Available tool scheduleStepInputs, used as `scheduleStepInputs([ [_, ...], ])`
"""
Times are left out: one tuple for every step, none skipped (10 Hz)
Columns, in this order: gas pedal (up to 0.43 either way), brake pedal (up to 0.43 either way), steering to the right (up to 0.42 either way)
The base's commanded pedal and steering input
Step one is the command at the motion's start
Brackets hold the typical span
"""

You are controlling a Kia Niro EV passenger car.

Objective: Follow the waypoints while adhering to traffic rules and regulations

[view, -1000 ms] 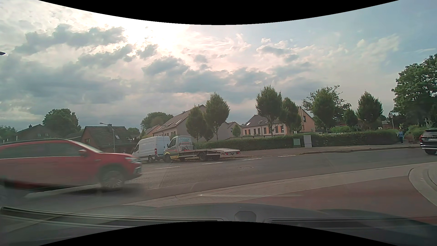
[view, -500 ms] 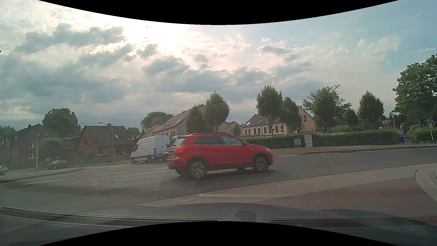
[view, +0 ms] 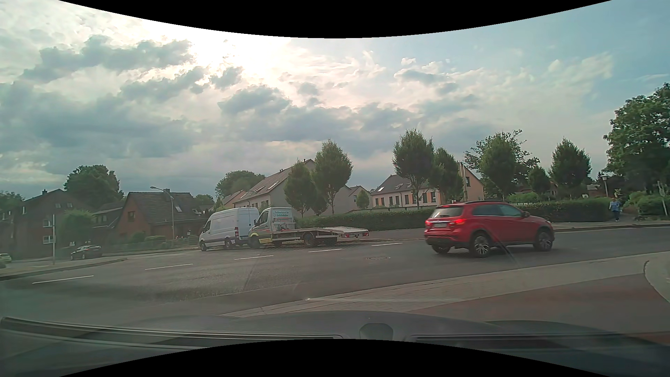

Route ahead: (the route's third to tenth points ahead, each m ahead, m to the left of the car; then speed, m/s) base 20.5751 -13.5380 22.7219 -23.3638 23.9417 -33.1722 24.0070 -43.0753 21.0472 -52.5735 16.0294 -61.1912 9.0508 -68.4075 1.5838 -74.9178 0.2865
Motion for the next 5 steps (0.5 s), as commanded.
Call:
scheduleStepInputs([
  [0.0, 0.091, -0.005],
  [0.0, 0.085, -0.005],
  [0.0, 0.079, -0.005],
  [0.0, 0.079, -0.005],
  [0.0, 0.079, -0.005],
])
